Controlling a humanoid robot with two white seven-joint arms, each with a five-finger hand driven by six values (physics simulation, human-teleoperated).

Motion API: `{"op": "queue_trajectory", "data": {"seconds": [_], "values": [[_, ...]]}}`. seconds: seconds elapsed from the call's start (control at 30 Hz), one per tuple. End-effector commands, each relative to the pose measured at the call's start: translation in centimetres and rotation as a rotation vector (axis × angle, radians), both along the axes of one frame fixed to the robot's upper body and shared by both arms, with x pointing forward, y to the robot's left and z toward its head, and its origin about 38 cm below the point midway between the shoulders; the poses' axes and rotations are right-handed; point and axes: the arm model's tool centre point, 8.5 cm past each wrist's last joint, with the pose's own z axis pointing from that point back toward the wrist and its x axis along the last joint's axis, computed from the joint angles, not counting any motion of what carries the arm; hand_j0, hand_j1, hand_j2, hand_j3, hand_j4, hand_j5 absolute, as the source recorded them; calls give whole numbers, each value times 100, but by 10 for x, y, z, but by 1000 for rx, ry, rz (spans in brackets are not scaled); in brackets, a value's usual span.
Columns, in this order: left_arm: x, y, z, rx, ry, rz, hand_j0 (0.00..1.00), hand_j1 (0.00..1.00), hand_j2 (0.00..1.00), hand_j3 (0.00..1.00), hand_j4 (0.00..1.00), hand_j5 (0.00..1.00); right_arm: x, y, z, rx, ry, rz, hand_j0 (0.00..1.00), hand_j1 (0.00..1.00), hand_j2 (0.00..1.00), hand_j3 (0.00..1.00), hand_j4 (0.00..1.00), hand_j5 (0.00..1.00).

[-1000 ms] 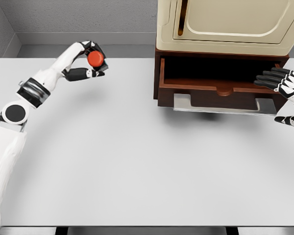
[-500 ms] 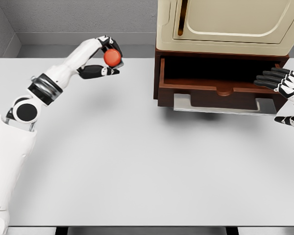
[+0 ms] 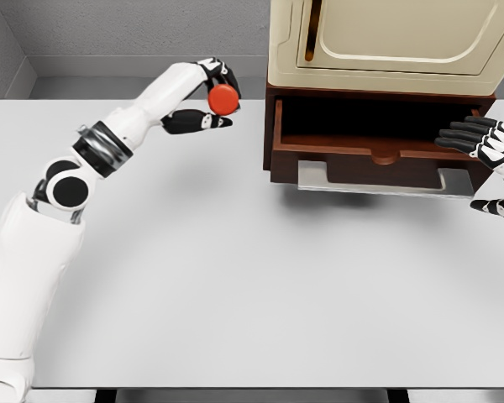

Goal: Put the switch into the drawer with left arm, and close the drawer with right arm

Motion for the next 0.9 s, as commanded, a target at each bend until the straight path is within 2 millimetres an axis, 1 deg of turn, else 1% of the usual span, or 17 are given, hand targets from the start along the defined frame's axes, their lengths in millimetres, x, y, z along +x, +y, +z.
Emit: {"op": "queue_trajectory", "data": {"seconds": [0.0, 0.1, 0.13, 0.2, 0.27, 0.37, 0.43, 0.57, 0.67, 0.7, 0.77, 0.83, 0.87], "values": [[-2, -9, 1, -8, -4, -15, 24, 24, 24, 24, 24, 24, 0, 0, 1, 4, 1, 0, 100, 100, 100, 100, 100, 100], [-1, -15, 5, 7, -16, -28, 24, 24, 24, 24, 24, 24, 0, 0, 1, 4, 1, 0, 100, 100, 100, 100, 100, 100], [-1, -21, 6, 15, -26, -29, 24, 24, 24, 24, 24, 24, 0, 0, 1, 6, 0, 0, 100, 100, 100, 100, 100, 100], [-1, -24, 8, 17, -34, -31, 24, 24, 24, 24, 24, 24, 0, 0, 1, 6, 0, 0, 100, 100, 100, 100, 100, 100], [-4, -26, 14, 16, -54, -38, 24, 24, 24, 24, 24, 24, 0, 0, 1, 6, 0, 0, 100, 100, 100, 100, 100, 100], [-7, -34, 16, 17, -60, -57, 22, 22, 22, 22, 22, 22, 0, 0, 1, 6, 0, 0, 100, 100, 100, 100, 100, 100], [-6, -41, 18, 31, -76, -58, 22, 22, 22, 22, 22, 22, 0, 0, 1, 6, 0, 0, 100, 100, 100, 100, 100, 100], [-3, -49, 25, 33, -91, -69, 22, 22, 22, 22, 22, 22, 0, 0, 1, 6, 0, 0, 100, 100, 100, 100, 100, 100], [-3, -58, 26, 47, -100, -74, 22, 22, 22, 22, 22, 22, 0, 0, 1, 6, 0, 0, 100, 100, 100, 100, 100, 100], [-4, -66, 27, 53, -109, -75, 22, 22, 22, 22, 22, 22, 0, 0, 1, 6, 0, 0, 100, 100, 100, 100, 100, 100], [-4, -73, 28, 52, -114, -79, 22, 22, 22, 22, 22, 22, 0, 0, 1, 6, 0, 0, 100, 100, 100, 100, 100, 100], [-4, -75, 30, 65, -123, -77, 22, 22, 22, 22, 22, 22, 0, 0, 0, 4, 2, 0, 100, 100, 100, 100, 100, 100], [-4, -84, 29, 68, -129, -78, 22, 22, 22, 22, 22, 22, 0, 0, 1, 4, 1, 0, 100, 100, 100, 100, 100, 100]]}}
